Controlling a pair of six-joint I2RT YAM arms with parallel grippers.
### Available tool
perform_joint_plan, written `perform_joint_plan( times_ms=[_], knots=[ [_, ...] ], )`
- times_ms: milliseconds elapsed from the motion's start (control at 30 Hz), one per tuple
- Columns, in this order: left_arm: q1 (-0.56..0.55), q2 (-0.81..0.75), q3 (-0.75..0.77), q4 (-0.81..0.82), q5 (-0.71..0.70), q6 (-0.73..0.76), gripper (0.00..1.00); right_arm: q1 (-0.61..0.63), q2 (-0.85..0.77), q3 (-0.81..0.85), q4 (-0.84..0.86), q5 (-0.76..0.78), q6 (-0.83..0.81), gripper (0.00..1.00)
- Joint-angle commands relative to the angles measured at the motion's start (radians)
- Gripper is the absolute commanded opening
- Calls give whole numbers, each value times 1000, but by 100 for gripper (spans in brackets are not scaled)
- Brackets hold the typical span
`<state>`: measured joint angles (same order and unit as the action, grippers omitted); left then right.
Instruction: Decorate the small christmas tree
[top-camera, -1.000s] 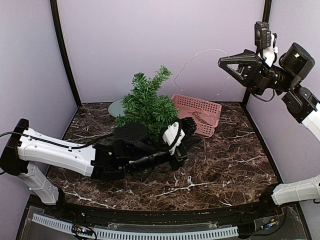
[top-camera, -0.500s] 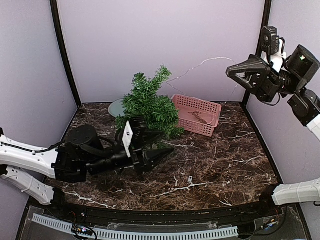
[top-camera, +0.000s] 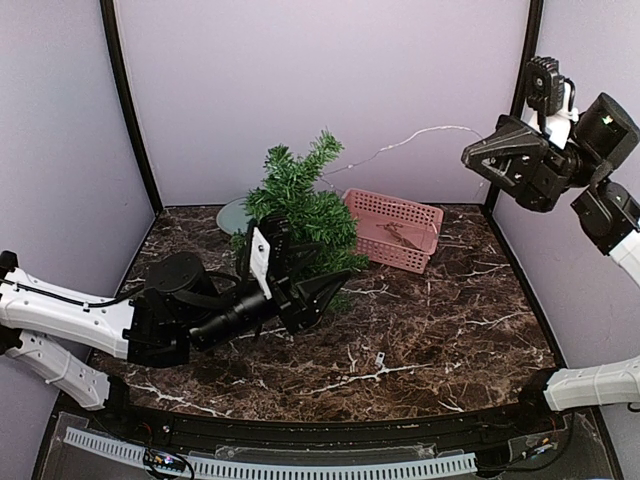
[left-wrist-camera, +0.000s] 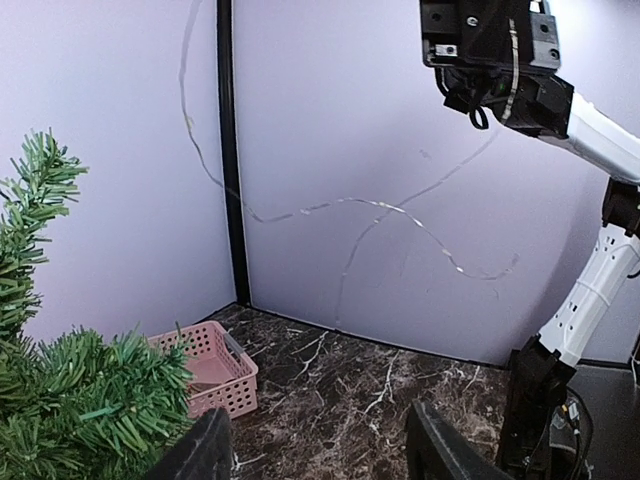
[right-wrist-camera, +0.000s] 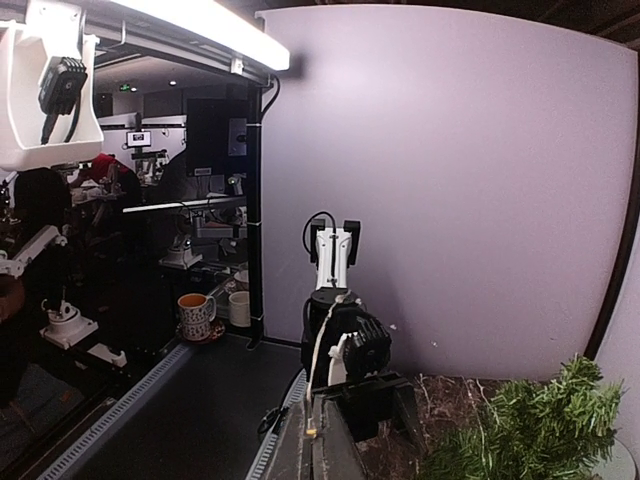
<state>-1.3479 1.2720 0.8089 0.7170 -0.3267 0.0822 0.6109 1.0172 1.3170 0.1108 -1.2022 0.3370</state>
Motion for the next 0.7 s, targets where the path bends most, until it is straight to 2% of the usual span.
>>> perform_joint_plan(
  times_ms=[0,133,400,667],
  knots=[
    [31,54,85,138,16,-64,61,18,-2,-24,167,-70,127,0],
    [43,135,138,218,59,-77,64,35,-3,-27,206,-82,166,0],
    [73,272,207,372,138,-241,66,72,-7,-46,284,-63,212,0],
    [76,356,264,495,251,-291,61,104,1,-69,333,-48,229,0]
  ],
)
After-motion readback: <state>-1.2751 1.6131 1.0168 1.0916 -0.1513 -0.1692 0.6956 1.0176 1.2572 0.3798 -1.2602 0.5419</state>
